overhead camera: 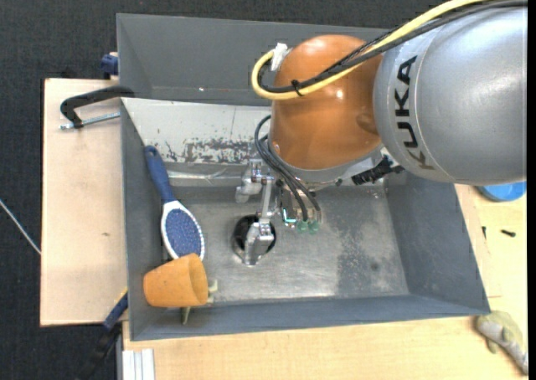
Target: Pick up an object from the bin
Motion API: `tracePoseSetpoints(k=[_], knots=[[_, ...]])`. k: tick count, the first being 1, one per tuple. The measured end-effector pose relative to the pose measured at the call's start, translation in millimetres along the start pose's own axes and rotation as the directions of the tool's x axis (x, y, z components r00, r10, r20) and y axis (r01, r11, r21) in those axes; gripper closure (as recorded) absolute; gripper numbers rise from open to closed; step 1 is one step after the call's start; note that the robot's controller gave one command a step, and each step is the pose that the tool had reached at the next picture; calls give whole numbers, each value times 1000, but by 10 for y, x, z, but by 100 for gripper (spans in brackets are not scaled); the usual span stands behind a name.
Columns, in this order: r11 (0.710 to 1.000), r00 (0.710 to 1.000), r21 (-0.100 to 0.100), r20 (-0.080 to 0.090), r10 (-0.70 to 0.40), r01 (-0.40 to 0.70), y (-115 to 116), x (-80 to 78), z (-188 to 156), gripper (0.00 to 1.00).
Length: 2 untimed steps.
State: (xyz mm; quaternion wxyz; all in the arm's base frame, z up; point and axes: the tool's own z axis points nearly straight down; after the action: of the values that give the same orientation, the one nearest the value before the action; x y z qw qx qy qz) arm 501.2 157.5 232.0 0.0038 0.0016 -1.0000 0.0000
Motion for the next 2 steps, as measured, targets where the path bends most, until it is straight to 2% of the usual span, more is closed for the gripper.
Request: tracePoseSetpoints(k=[1, 2], knots=[[999, 999, 3, 0, 34, -34, -753, -106, 950, 0], [1000, 1000, -3, 16, 6, -6, -523, -285, 741, 0]])
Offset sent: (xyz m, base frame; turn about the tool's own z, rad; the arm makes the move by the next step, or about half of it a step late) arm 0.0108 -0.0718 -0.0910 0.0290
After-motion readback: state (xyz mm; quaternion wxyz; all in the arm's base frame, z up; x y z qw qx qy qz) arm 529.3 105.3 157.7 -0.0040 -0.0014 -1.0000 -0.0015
